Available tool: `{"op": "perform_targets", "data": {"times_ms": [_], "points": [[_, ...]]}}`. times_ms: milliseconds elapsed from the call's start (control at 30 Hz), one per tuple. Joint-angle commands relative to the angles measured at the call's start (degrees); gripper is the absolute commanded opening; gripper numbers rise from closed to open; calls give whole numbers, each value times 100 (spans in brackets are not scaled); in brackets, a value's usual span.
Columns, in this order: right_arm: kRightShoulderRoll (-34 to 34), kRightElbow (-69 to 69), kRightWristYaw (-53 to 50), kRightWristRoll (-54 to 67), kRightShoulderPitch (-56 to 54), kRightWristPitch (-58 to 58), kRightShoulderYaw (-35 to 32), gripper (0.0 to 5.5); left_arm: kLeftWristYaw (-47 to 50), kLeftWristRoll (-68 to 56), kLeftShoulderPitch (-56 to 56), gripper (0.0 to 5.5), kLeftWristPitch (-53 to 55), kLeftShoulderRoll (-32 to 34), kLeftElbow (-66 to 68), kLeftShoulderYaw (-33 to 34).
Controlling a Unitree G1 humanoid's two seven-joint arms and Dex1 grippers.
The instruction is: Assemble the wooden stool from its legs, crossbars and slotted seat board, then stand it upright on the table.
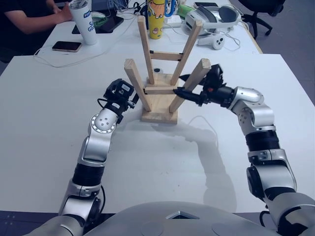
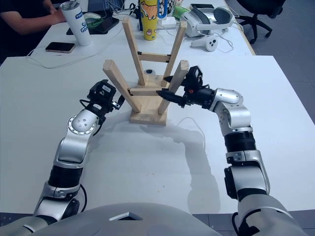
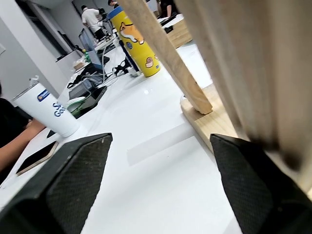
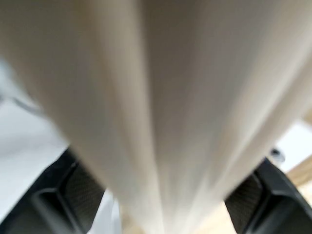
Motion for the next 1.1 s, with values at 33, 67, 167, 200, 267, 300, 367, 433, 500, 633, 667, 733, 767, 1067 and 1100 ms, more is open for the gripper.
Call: {"op": "perform_targets", "data": {"times_ms": [33, 67, 167, 200, 267, 300, 367, 433, 500, 633, 667, 733, 767, 1067, 1100], "points": [[21, -313, -218, 353, 255, 264, -430, 323, -33, -39, 42, 374, -48, 42, 43, -85], [-16, -367, -260, 353, 361, 286, -472, 323, -29, -41, 59, 374, -50, 44, 37, -100], [-144, -514, -422, 248, 817, 258, -623, 323, -5, -48, 120, 374, -50, 47, 3, -123], [-196, -580, -480, 202, 1051, 232, -675, 323, 10, -52, 149, 374, -51, 45, -12, -116], [-281, -730, -574, 49, 1495, 173, -641, 323, 45, -57, 242, 374, -49, 52, -52, -86], [-257, -763, -688, -52, 1683, 93, -628, 323, 70, -57, 304, 374, -50, 52, -76, -83], [-138, -858, -894, -155, 2001, 18, -587, 323, 97, -50, 380, 374, -21, 19, -120, -142], [46, -894, -1216, -249, 2193, -27, -573, 323, 115, -42, 381, 374, 12, -32, -154, -213], [258, -855, -1607, -366, 2302, -124, -591, 323, 145, -48, 355, 374, 52, -82, -181, -246], [876, -1042, -2686, -206, 2529, 204, -867, 323, 198, -104, 421, 374, 104, -153, -227, -222], [1034, -1053, -3030, -155, 2548, 314, -993, 323, 231, -132, 461, 374, 116, -177, -229, -173], [1425, -1158, -4065, -177, 2648, 594, -1281, 323, 440, -393, 671, 374, 52, -358, -243, 244], [1575, -1283, -4531, -234, 2728, 789, -1362, 323, 546, -501, 783, 374, -97, -405, -224, 431], [1643, -3143, -5847, -1754, 3496, 519, -617, 250, 1141, -1549, 1359, 262, -1538, -976, -714, 1574], [1739, -3269, -5989, -1801, 3478, 442, -662, 240, 1209, -1633, 1300, 252, -1697, -1027, -805, 1649]]}}
